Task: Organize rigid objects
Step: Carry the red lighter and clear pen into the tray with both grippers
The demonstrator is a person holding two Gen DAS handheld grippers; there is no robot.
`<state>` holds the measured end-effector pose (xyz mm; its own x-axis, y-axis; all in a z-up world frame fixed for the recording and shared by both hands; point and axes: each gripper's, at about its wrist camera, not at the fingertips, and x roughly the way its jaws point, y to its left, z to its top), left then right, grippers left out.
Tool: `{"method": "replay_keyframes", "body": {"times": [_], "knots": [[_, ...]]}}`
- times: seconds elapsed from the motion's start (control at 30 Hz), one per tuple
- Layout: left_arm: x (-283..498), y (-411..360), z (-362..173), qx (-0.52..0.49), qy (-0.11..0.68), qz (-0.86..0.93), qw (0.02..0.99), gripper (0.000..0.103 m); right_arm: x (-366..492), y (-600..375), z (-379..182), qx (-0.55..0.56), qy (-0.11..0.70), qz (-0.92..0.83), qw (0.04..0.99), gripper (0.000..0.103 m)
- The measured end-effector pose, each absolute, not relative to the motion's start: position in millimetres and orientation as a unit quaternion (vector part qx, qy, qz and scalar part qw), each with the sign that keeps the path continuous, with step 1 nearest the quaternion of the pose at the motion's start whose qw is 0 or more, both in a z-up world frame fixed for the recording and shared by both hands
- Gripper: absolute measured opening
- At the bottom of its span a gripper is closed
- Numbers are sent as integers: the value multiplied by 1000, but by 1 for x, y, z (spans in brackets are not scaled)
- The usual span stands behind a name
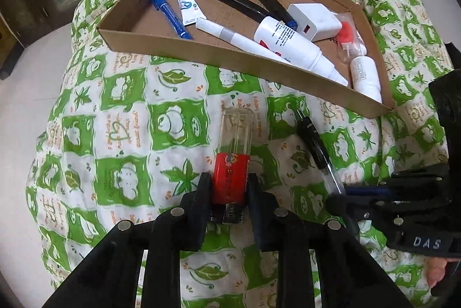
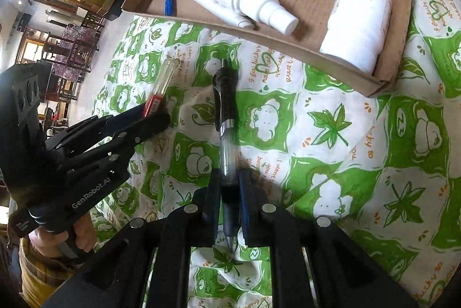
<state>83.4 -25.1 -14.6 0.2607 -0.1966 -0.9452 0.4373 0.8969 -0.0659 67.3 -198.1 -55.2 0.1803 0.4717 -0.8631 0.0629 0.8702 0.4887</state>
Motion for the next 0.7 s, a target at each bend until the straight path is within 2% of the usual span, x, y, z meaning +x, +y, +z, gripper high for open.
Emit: {"method": "replay_keyframes", "body": {"times": [0.17,0.27,0.33,0.4,0.7], "knots": [[98,-38,-13,93,582,-195,784,42,76,-187,-54,191,618,139,750,11],[108,-46,-15,97,582,-188,785,43,79,-179,-52,173,615,140,756,11],[108,-50,-17,104,576,-185,790,39,79,-176,-52,164,614,141,759,11],[107,-50,-16,109,571,-179,794,27,79,-172,-51,156,611,141,763,11],[85,-38,-6,100,564,-166,802,24,71,-159,-43,158,592,152,775,11]]}}
